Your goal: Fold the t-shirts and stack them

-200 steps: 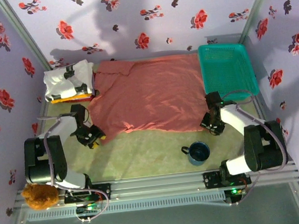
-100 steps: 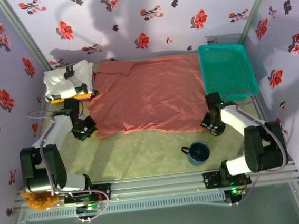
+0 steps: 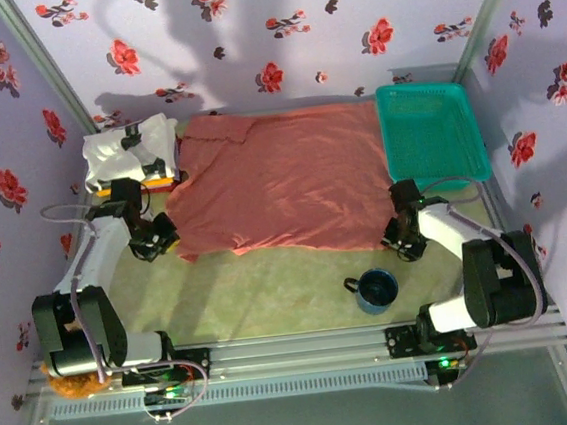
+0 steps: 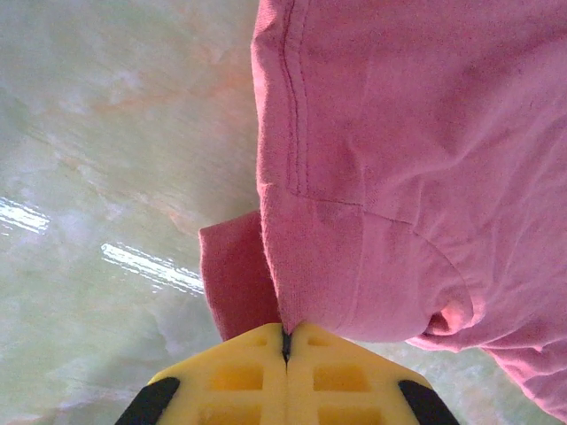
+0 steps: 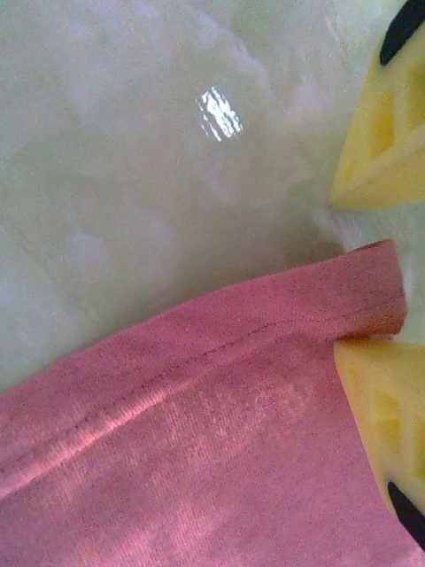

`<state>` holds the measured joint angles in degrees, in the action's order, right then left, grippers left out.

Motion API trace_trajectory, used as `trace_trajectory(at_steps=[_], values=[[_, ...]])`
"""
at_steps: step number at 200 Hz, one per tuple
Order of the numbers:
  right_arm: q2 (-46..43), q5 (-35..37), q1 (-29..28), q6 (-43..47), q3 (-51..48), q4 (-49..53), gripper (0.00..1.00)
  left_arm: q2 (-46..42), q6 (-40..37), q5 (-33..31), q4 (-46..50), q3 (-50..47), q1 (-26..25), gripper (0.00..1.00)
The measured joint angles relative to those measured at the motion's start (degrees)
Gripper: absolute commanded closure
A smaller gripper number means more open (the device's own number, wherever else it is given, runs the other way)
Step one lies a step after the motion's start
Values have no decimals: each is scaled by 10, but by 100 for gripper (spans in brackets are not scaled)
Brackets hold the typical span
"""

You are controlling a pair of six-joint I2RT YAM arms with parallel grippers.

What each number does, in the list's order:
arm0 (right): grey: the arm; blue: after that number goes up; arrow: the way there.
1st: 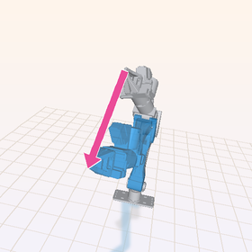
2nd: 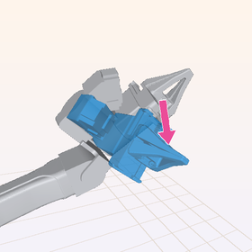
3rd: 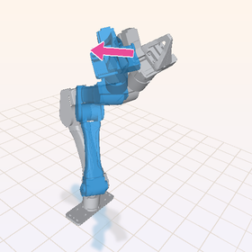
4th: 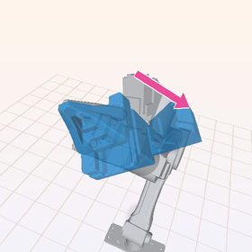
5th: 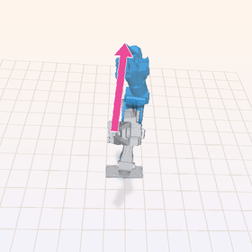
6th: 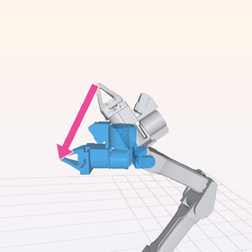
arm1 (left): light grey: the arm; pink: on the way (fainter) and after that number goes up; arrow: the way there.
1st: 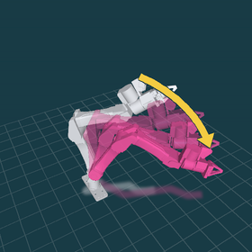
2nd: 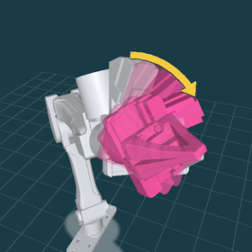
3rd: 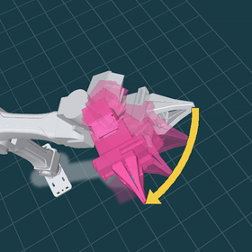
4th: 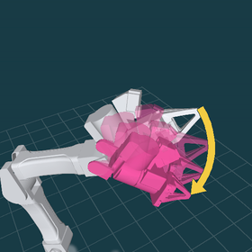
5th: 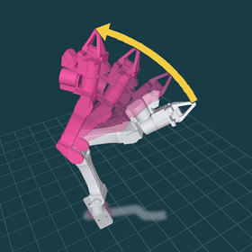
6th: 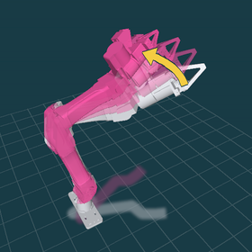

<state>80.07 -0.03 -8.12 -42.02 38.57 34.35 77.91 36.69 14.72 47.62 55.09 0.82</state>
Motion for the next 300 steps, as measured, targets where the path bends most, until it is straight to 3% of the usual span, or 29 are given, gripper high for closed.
trace_trajectory(at_steps=[51,100,154,187,250,300], values=[[-1,12,2,5,7,-2,100,-4,-9,5,16,1,14,100],[-37,63,7,10,15,34,100,-23,-37,5,59,9,71,100],[-64,64,7,10,15,87,100,-58,-59,3,127,8,82,100],[-72,51,7,10,15,120,100,-94,-55,7,144,-49,83,100],[-89,51,6,4,14,157,100,-211,6,-4,173,-95,70,100],[-127,68,6,-7,14,170,100,-249,50,-2,190,-131,63,100]])
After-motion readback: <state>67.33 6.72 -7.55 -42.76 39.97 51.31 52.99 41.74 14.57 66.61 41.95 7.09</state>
